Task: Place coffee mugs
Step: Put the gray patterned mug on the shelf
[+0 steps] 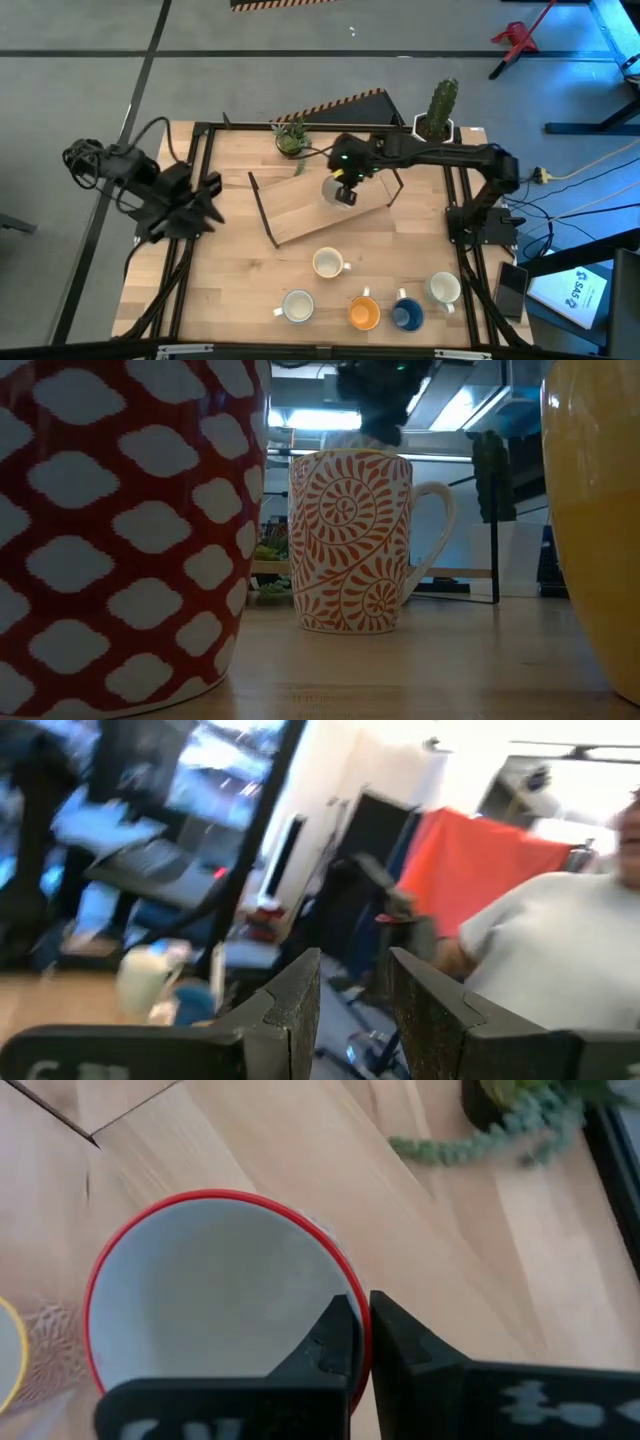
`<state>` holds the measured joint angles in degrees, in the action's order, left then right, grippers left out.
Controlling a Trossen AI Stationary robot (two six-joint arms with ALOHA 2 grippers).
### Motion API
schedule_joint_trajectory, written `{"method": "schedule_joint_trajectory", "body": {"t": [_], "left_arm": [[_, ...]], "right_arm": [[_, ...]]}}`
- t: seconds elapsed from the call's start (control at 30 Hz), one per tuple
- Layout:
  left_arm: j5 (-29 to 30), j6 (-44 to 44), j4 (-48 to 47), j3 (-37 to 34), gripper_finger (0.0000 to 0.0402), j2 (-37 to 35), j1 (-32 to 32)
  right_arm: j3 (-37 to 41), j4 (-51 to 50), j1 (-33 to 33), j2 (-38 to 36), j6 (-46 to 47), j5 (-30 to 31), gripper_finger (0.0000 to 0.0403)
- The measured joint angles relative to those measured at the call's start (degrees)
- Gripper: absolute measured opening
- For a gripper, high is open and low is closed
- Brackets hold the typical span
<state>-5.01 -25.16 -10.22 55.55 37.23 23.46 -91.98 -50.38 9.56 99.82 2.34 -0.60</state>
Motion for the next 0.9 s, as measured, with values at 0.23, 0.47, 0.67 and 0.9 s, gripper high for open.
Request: {"method": "schedule_joint_trajectory", "body": {"t": [0.23,0.47,0.67,0.9], "left_arm": [[-1.13,-3.71,-7.56,0.0,0.0112,-0.22,-7.17],[-4.08,-4.81,-12.84,0.0,0.0112,-0.11,-11.21],[-3.92,-5.93,-17.2,0.0,0.0112,-0.11,-13.66],[-3.11,-5.81,-17.7,0.0,0.0112,-0.11,-16.26]], "right_arm": [[-12.99,-4.26,1.69,9.16,-5.6,-0.4,0.0001],[-18.26,-5.79,2.59,14.75,-7.99,-0.09,0.0001],[-18.28,-6.7,3.07,16.85,-8.83,0.23,0.0001],[-18.28,-7.51,4.39,16.71,-8.89,1.26,0.0001]]}}
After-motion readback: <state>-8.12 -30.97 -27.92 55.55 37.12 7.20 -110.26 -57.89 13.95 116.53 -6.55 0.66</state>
